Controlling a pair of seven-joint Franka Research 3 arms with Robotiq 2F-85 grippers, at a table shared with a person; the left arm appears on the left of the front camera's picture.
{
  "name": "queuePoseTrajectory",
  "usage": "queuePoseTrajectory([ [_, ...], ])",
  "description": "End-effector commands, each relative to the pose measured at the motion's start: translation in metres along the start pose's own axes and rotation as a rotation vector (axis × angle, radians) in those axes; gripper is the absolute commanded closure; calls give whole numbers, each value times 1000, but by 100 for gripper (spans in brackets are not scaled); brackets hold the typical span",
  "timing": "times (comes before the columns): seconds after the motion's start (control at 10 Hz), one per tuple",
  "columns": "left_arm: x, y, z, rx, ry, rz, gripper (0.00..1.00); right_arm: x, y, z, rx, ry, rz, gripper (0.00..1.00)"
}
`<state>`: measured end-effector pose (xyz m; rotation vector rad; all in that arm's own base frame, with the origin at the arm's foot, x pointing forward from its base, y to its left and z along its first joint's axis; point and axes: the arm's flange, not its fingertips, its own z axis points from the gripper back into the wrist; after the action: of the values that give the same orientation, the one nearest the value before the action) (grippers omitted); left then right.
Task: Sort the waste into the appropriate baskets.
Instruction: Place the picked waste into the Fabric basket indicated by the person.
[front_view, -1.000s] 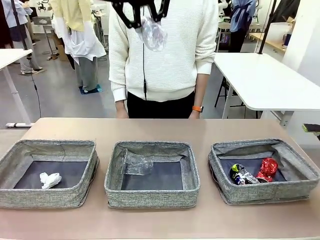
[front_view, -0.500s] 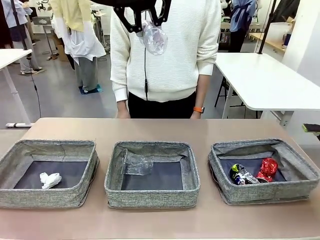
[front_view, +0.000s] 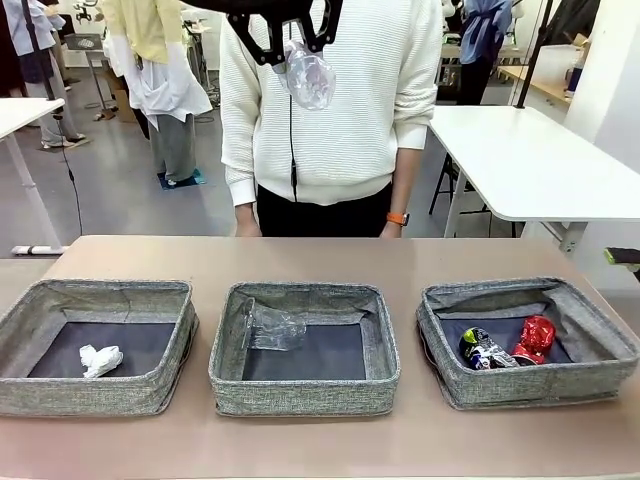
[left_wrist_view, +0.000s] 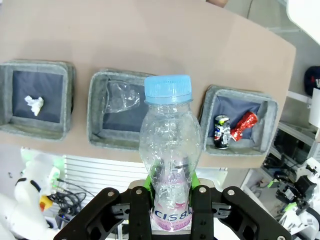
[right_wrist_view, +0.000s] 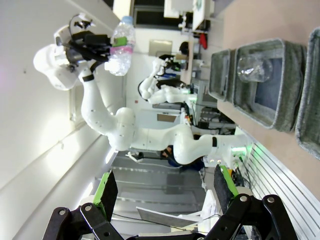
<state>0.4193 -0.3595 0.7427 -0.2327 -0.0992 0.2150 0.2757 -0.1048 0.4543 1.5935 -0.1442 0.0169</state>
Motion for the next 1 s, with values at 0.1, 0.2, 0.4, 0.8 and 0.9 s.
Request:
queuePoseTrajectory([
  [0.1, -3, 1, 3, -3, -3, -1, 77, 1, 6, 1, 14, -2, -20, 0],
  [0.2, -3, 1, 3, -3, -3, -1, 77, 1, 6, 1, 14, -2, -20, 0],
  [0.4, -3, 1, 3, -3, -3, -1, 77, 1, 6, 1, 14, -2, -20, 0],
  [0.8, -3, 1, 3, -3, -3, -1, 77, 1, 6, 1, 14, -2, -20, 0],
  [0.9, -3, 1, 3, -3, -3, -1, 77, 1, 6, 1, 14, -2, -20, 0],
])
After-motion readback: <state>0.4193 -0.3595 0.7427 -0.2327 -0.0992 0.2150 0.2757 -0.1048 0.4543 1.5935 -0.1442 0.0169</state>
